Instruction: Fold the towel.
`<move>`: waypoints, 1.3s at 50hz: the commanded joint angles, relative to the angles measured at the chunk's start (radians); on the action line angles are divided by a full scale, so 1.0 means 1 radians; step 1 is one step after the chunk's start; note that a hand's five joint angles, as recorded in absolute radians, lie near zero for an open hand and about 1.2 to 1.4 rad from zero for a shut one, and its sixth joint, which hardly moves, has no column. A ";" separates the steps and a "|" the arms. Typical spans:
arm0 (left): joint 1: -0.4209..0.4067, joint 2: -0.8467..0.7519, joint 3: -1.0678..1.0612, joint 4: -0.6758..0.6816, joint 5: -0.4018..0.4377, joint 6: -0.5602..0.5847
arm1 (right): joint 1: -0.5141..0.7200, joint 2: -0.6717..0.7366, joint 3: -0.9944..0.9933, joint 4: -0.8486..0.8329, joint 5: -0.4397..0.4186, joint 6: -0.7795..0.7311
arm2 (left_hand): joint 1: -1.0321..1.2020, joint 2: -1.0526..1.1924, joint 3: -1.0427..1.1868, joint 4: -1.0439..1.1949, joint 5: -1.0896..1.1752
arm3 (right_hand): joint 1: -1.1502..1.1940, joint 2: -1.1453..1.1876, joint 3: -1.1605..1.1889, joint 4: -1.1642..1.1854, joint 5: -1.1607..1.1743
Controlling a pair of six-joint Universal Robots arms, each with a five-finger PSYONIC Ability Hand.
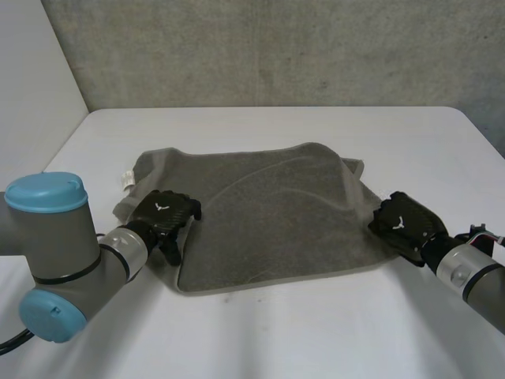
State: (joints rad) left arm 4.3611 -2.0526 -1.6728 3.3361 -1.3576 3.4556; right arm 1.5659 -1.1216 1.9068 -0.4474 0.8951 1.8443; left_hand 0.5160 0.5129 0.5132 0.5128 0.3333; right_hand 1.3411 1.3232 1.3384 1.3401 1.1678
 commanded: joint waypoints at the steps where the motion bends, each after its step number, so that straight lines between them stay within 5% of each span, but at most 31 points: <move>1: 0.002 0.015 -0.002 -0.006 0.000 0.000 | -0.043 -0.039 -0.063 0.004 0.024 0.391 | 0.062 0.065 0.064 0.065 0.070 | 0.055 0.073 0.058 0.056 0.054; 6: 0.003 0.023 -0.008 -0.006 0.008 0.005 | -0.066 -0.049 -0.107 0.012 0.050 0.672 | 0.062 0.065 0.064 0.065 0.070 | 0.055 0.073 0.058 0.056 0.054; 12: 0.003 0.028 -0.016 -0.006 0.017 0.016 | -0.075 -0.052 -0.141 0.081 0.076 0.829 | 0.062 0.065 0.064 0.065 0.070 | 0.055 0.073 0.058 0.056 0.054; 24: 0.003 0.006 0.051 -0.004 0.054 0.039 | -0.069 -0.049 -0.135 0.162 0.074 0.833 | 0.079 0.082 0.082 0.082 0.087 | 0.055 0.073 0.058 0.056 0.054; 37: 0.006 -0.182 0.350 -0.250 0.109 0.357 | -0.069 -0.053 -0.121 0.167 0.074 0.828 | 0.155 0.158 0.158 0.158 0.163 | 0.055 0.073 0.058 0.056 0.054; 45: 0.006 -0.247 0.419 -0.274 0.107 0.470 | -0.070 -0.058 -0.109 0.165 0.071 0.822 | 0.182 0.185 0.185 0.185 0.190 | 0.055 0.073 0.058 0.056 0.054; 65: 0.006 -0.288 0.427 -0.267 0.109 0.504 | -0.069 -0.052 -0.109 0.165 0.070 0.820 | 0.179 0.182 0.182 0.182 0.187 | 0.055 0.073 0.058 0.056 0.054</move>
State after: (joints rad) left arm 4.3673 -2.3383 -1.2431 3.0689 -1.2487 3.9492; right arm 1.4970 -1.1756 1.7982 -0.2823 0.9651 2.6651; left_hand 0.6059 0.6067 0.6068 0.6060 0.4310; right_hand 1.3411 1.3232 1.3386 1.3435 1.1678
